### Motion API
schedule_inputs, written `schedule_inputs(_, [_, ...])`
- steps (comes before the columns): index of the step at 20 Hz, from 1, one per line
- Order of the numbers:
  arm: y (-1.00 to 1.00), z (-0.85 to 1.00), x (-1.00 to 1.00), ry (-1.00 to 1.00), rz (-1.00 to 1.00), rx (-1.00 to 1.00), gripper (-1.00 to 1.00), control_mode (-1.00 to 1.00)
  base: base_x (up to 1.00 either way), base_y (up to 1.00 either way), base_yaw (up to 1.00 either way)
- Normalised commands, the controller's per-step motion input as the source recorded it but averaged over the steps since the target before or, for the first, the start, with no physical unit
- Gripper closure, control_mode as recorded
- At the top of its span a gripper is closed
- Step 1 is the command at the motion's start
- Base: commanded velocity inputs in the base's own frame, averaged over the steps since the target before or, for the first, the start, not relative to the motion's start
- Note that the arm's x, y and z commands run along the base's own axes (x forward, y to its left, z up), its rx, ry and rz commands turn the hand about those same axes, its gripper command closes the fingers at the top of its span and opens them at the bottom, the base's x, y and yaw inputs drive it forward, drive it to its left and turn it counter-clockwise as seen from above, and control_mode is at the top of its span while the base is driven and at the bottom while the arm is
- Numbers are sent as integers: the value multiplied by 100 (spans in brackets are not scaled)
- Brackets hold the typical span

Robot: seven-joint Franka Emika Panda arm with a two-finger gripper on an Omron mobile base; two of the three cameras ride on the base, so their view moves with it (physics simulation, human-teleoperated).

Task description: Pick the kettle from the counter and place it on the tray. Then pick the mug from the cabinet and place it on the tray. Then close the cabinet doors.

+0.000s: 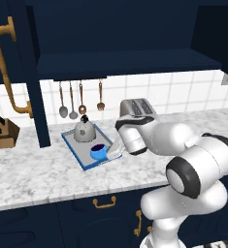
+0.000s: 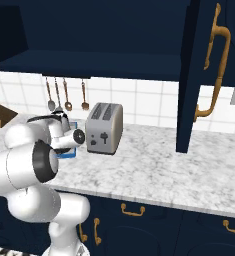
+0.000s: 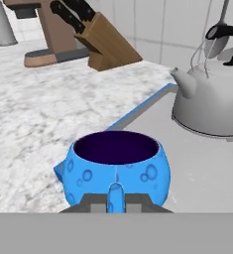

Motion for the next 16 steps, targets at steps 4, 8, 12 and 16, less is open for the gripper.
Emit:
schedule_inputs(4, [0,-9,36,0,0,1,100,-100,0,0,0])
schedule_inputs(8, [3,-7,40,0,0,3,100,-100,0,0,0])
schedule_inputs(12, [11,-14,36,0,0,1,100,-100,0,0,0])
schedule_inputs(16, [18,-29,15,0,0,0,100,-100,0,0,0])
